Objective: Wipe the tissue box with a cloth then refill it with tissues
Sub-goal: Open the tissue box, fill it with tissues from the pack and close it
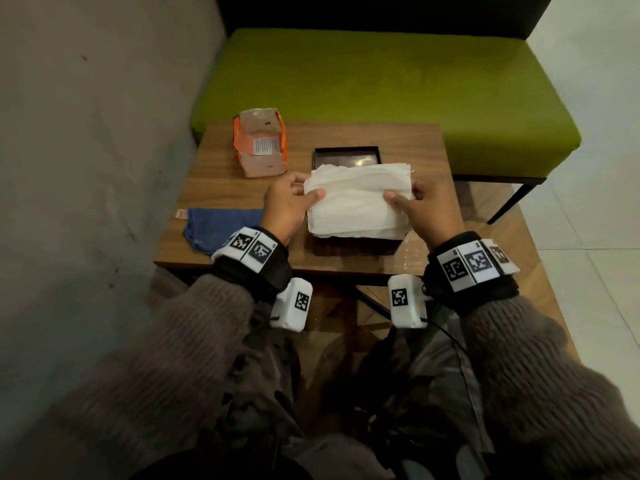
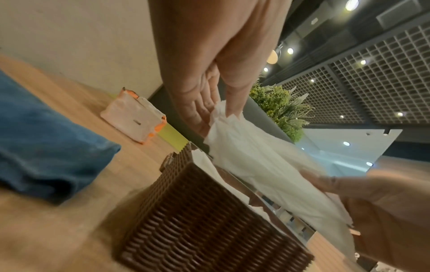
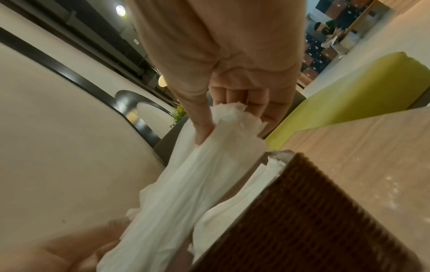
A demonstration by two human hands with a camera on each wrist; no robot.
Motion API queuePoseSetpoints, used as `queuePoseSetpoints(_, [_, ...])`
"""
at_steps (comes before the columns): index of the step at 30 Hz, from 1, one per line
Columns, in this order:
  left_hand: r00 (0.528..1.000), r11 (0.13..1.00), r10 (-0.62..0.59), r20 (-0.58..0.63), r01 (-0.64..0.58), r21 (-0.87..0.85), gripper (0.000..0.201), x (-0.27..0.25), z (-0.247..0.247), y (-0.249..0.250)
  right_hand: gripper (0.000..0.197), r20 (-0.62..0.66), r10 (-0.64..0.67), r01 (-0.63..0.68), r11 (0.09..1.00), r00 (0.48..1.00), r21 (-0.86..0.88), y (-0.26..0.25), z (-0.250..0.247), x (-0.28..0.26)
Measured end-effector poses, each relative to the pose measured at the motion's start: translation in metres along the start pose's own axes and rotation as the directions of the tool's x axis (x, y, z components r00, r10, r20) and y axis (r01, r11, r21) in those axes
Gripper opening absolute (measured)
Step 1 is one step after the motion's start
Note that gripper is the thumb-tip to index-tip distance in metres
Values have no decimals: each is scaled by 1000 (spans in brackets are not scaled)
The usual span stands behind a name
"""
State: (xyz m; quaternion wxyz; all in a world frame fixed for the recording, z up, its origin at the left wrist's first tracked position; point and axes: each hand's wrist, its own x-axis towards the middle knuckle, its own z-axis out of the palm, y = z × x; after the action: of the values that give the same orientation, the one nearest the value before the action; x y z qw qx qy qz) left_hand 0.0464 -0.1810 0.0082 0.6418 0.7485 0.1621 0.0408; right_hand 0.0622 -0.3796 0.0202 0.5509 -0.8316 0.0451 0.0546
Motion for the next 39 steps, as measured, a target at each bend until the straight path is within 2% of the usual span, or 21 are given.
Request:
queuePoseSetpoints(3, [998, 986, 48, -36, -41, 162, 18, 26, 10, -7, 32, 4, 21, -21, 990, 1000, -142, 9, 2, 22])
queuePoseSetpoints(7, [990, 929, 136, -29, -117, 351, 20, 41, 16, -19, 56, -11, 48, -49, 944, 999, -327, 44, 15, 50])
queuePoseSetpoints(8, [988, 903, 152, -11, -134, 408, 22, 44, 18, -21, 53, -6, 50, -49, 924, 999, -380, 54, 18, 57])
queuePoseSetpoints(10, [985, 829, 162, 55, -166, 534, 30, 44, 22, -21, 37, -5, 57, -52, 879, 998, -474, 45, 19, 51])
queuePoseSetpoints(12, [972, 771, 216, 98, -231, 593, 44, 40, 26, -23, 31, -42, 8, -29, 849, 999, -527, 43, 18, 52])
queuePoseSetpoints(13, [958, 754, 267, 107, -276, 596, 50, 35, 26, -23, 35, -67, -37, -5, 847, 997, -532, 41, 18, 50])
queuePoseSetpoints(15, [908, 692, 394, 138, -393, 606, 52, 25, 26, -24, 45, -108, -151, 72, 847, 983, -527, 35, 19, 39])
queuePoseSetpoints(16, [888, 634, 422, 180, -432, 641, 48, 20, 24, -25, 47, -106, -216, 128, 836, 971, -534, 31, 20, 33])
queuePoseSetpoints(17, [881, 560, 414, 230, -445, 699, 42, 15, 23, -25, 45, -68, -268, 191, 819, 961, -541, 28, 21, 26])
queuePoseSetpoints(19, [892, 415, 340, 297, -426, 804, 35, 11, 21, -29, 39, 96, -300, 302, 783, 949, -543, 23, 27, 17])
queuePoseSetpoints(21, [905, 360, 291, 311, -405, 841, 37, 10, 20, -34, 39, 286, -205, 339, 743, 936, -577, 21, 35, 13])
queuePoseSetpoints(22, [907, 355, 285, 310, -400, 845, 39, 11, 21, -36, 40, 343, -142, 335, 718, 928, -610, 21, 39, 13])
queuePoseSetpoints(24, [909, 373, 280, 309, -399, 838, 41, 12, 22, -37, 41, 368, -62, 304, 699, 928, -648, 21, 43, 15])
queuePoseSetpoints(29, [884, 396, 388, 261, -415, 819, 30, 18, 19, -32, 40, 318, -102, 299, 681, 942, -669, 14, 40, 17])
queuePoseSetpoints(31, [898, 465, 379, 223, -393, 793, 24, 24, 16, -28, 44, 334, -85, 305, 656, 939, -691, 10, 40, 15])
queuePoseSetpoints(35, [945, 725, 315, 92, -302, 619, 16, 60, 8, -19, 57, 449, 52, 316, 639, 892, -701, 6, 47, 15])
queuePoseSetpoints(37, [958, 773, 240, 158, -287, 566, 23, 82, 2, -17, 65, 508, 161, 315, 619, 846, -720, 9, 52, 14])
queuePoseSetpoints(39, [941, 739, 176, 290, -321, 592, 32, 101, -3, -19, 74, 542, 234, 353, 545, 807, -761, 16, 56, 12])
